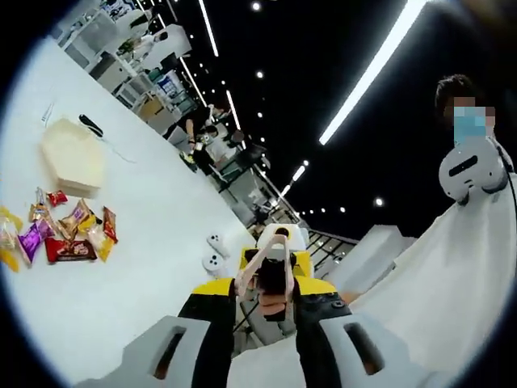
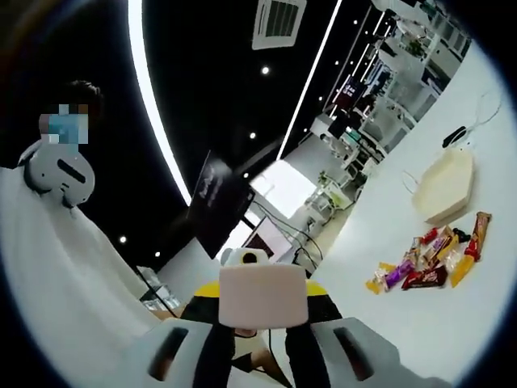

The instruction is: Place the target food into the container with the food tongs after gripping and lifting it, then release it inside without dropping or visibly crushing the food.

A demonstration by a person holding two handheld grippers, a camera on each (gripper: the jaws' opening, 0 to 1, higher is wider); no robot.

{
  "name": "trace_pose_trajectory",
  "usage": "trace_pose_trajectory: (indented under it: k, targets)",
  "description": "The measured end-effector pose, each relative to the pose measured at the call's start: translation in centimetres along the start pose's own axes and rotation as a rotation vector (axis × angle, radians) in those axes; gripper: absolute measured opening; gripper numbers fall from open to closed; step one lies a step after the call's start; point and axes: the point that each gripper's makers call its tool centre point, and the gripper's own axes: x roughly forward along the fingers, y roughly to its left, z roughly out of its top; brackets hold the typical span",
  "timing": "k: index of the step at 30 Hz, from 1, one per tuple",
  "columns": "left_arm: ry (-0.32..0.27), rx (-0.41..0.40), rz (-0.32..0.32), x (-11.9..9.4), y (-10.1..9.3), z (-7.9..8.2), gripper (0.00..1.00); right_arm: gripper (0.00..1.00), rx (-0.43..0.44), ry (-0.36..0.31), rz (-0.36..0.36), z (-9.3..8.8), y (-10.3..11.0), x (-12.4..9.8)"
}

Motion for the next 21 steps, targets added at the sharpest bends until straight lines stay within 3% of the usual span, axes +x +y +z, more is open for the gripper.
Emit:
trace_pose_trajectory:
  k: [3, 5, 8, 10, 16, 21]
  targets:
    - [-0.034, -0.027, -0.005, -0.1, 0.1, 0.4, 0.29, 0.22, -0.036, 0.001, 0.004, 0.1, 0.1, 0.2]
    - [-0.050, 0.029, -0.007, -0.2, 0.1, 0.7, 0.26, 0.22, -0.063, -0.004, 0.007, 0.1, 0.1, 0.3]
    - [-0.022, -0.035, -0.067, -0.5, -0.7, 0.6, 0.17, 0.20, -0.030, 0.004, 0.030, 0.2, 0.4, 0.5]
    - [-0.029, -0.004, -0.063, -0.6, -0.7, 1.0, 0.13, 0.18, -0.038, 0.011, 0.036, 0.1, 0.5, 0.6]
    - [0.020, 0.029, -0.079, -0.7, -0.9, 0.9, 0.04, 0.17, -0.036, 0.051, 0.049, -0.4, 0.7, 0.8]
    - [0.056, 0.036, -0.090, -0.5, -1.1, 0.5, 0.03, 0.18, -0.038, 0.066, 0.057, -0.5, 1.1, 1.0]
